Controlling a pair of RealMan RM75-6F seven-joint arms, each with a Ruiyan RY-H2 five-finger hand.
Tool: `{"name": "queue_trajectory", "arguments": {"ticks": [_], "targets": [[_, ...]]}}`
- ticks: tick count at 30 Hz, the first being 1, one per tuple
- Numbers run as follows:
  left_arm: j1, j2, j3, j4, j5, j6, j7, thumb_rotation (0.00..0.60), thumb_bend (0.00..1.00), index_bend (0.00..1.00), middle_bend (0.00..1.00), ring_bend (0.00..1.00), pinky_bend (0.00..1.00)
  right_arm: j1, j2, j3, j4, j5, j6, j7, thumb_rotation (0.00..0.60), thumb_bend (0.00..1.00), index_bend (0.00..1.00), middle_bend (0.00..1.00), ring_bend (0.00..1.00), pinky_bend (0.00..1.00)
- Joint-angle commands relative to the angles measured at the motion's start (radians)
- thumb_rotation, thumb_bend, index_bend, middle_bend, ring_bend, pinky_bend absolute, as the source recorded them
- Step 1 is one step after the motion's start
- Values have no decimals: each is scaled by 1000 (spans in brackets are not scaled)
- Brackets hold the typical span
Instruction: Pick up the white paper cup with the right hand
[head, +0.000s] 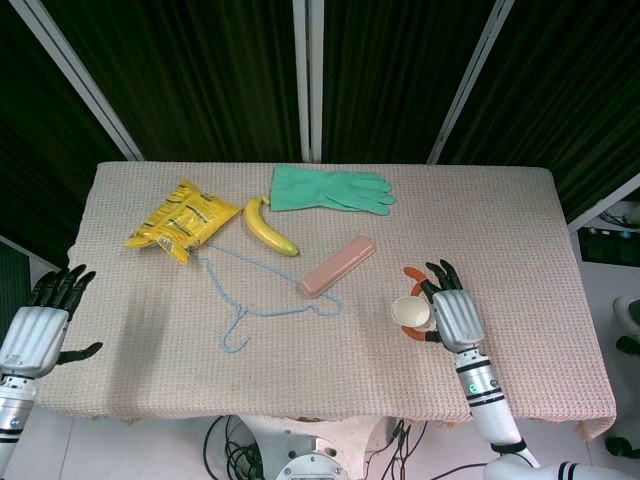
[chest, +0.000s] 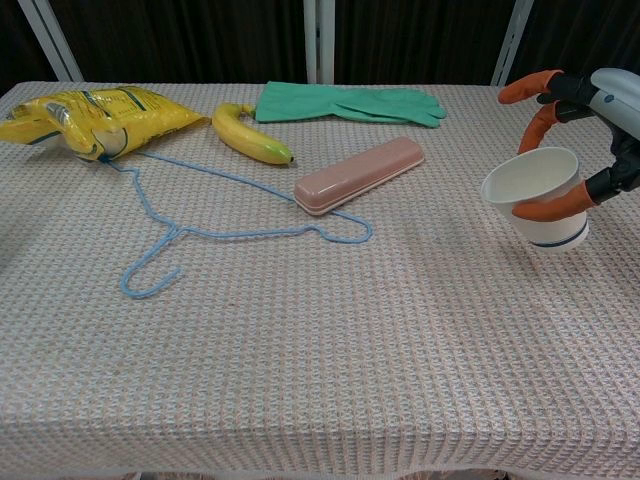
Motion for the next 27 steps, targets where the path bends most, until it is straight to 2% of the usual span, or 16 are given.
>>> {"name": "queue_trajectory", "arguments": {"ticks": [1,9,16,22,27], "targets": [[-1,-2,0,1,-2,-3,4,600,47,0,0,0,0,-49,7,-26,185,-171,19,474,600,56,197,495,103,0],[-6,-11,0,7,-6,-10,13,600,47,0,0,0,0,-62,-63,-78,452,-262,42,727,600,19,198,480,103,0],[-3,-15,-2,13,1,4,8,600,48,1,0,0,0,-74,-136,-101,642,-326,115,810,600,0,166,439,90,0],[-3,-16,-1,16,1,5,7,600,47,1,0,0,0,-85,-160,-105,705,-333,140,855,600,0,158,430,88,0],[-2,-14,0,14,0,5,6,600,47,1,0,0,0,-101,-158,-116,727,-328,140,872,600,0,53,396,58,0]]}}
